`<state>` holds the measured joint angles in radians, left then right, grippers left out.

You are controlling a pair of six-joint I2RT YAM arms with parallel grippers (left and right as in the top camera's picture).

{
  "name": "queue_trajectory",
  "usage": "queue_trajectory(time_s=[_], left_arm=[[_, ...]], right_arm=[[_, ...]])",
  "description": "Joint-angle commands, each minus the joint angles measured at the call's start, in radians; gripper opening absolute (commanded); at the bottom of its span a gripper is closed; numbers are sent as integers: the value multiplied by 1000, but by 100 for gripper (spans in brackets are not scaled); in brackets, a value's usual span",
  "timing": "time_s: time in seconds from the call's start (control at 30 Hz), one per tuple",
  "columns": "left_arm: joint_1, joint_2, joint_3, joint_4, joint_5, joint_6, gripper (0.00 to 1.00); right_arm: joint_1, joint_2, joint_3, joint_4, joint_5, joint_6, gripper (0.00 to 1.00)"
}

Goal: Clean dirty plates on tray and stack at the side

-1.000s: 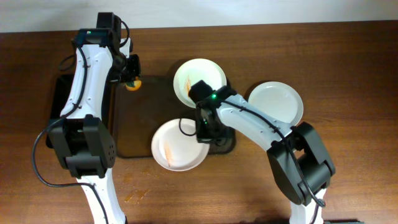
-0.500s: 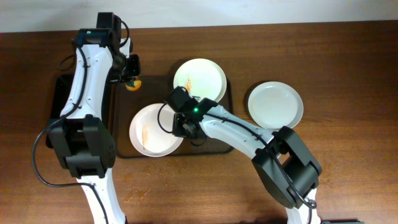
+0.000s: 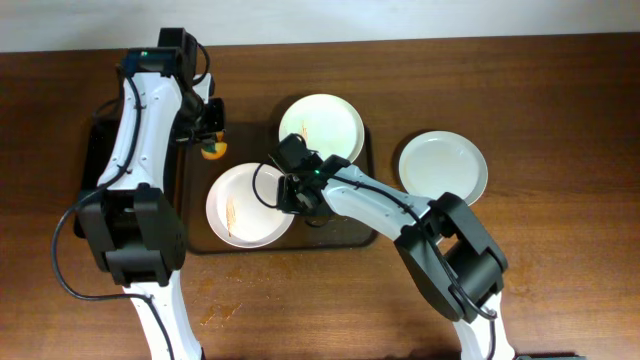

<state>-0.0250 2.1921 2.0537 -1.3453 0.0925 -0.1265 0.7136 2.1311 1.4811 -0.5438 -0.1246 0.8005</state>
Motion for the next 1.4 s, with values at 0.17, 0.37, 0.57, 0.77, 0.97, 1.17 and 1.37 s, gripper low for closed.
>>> queue_trajectory(time_s=[0.17,0.37,0.57,0.77,0.97,1.17,1.37], left_arm=[[3,5,-121,-6,-4,-37,1],[-35,5,-231,24,-8,-37,1],[-46,5,-452,142,-5,-40,1],[-72,5,-629,229,-3,-40,1],[-109,5,-681,183,-1,-16,1],[-122,5,-681,130,163,150,0],[-119,5,-681,341,79,8,1]], right_arm=[[-17,19,15,8,-23,21,4],[-32,19,15,10,-42,27,4],[-41,19,15,10,-60,27,4],[-41,19,15,11,-60,27,4],[-41,19,15,10,-60,27,4],[-41,19,15,11,-60,27,4],[-41,19,15,10,-60,27,4]])
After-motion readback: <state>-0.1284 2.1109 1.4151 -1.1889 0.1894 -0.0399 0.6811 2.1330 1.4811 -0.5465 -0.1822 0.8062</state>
